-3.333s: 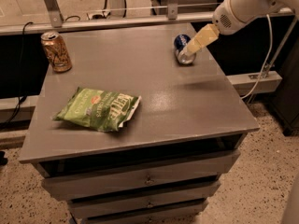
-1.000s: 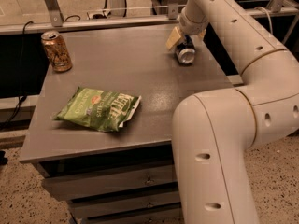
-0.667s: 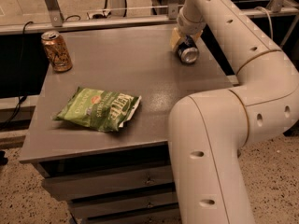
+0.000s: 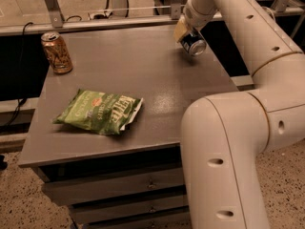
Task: Place pepsi can upright
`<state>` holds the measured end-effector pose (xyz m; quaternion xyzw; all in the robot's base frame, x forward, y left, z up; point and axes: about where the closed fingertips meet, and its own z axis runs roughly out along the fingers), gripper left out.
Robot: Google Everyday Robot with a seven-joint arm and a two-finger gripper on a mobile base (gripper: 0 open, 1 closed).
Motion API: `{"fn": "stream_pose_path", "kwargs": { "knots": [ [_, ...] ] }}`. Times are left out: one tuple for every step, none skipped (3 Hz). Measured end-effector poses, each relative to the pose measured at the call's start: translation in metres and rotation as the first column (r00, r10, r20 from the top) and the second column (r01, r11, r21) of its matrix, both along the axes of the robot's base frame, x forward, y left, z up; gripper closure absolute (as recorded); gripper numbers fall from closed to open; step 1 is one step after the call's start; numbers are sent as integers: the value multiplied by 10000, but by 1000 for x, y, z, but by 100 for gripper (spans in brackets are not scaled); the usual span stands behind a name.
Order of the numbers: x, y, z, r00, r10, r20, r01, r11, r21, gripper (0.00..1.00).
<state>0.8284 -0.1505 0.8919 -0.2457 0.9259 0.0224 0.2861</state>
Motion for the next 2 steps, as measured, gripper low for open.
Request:
{"fn": "stream_pose_path", "kwargs": {
  "knots": [
    [-14,2,37,9808,1518,1226,-1624,9833,818,100],
    [-37,5,61,9260,2769,2567,-3291,9251,1892,100]
  ]
}}
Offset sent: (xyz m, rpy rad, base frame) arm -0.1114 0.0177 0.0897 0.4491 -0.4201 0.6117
